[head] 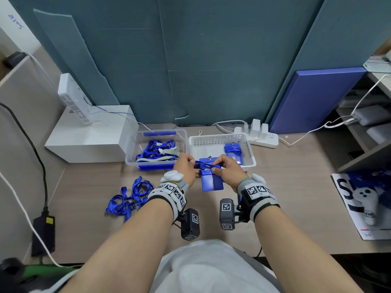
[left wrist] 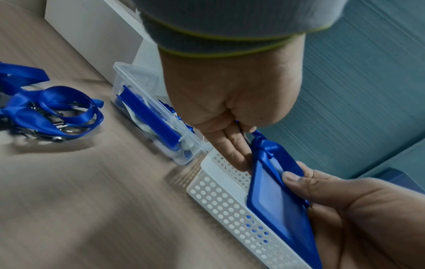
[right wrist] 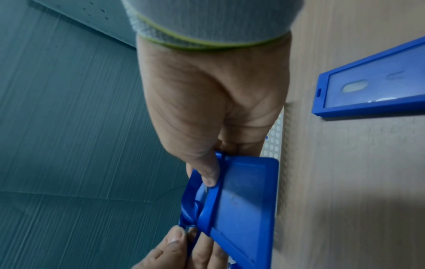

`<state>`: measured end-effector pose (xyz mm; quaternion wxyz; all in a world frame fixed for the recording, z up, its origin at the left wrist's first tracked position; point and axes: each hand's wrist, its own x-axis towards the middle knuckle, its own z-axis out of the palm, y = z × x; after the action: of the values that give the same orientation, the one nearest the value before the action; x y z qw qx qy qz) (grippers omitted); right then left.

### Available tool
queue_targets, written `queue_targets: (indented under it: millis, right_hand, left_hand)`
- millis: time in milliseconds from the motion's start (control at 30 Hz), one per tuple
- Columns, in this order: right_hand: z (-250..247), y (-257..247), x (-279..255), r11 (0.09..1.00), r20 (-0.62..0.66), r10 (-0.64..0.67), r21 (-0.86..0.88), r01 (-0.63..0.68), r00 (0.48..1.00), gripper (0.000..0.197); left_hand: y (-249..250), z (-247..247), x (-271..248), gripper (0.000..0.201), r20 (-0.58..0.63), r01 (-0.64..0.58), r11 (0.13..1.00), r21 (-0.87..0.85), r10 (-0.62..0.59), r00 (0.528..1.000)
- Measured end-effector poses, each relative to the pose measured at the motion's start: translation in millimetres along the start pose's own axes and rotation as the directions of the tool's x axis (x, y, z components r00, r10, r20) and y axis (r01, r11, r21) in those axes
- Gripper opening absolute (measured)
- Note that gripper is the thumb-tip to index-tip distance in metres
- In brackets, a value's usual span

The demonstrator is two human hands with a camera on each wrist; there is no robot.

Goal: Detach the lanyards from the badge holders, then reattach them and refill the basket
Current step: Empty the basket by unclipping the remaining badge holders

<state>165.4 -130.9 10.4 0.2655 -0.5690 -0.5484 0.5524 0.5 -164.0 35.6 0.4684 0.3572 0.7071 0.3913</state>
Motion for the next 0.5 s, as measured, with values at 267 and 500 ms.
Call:
queue_targets:
  millis: [267,500]
  right_hand:
    - [-1,-1,1,1.0,0.002,0.001,0.0,-0.001,1.0,0.019]
    - [-6,6,4,0.999,-0.019,0.034,0.022,-0.034,0.999,0.022]
  left_hand:
    - [0,0,11,0.019,-0.044,0.083,0.995,-0.063,-0.086,0.995]
    - [-5,-15,17,0.043,0.0,0.043,0.999,0.003,-0.043,0.999]
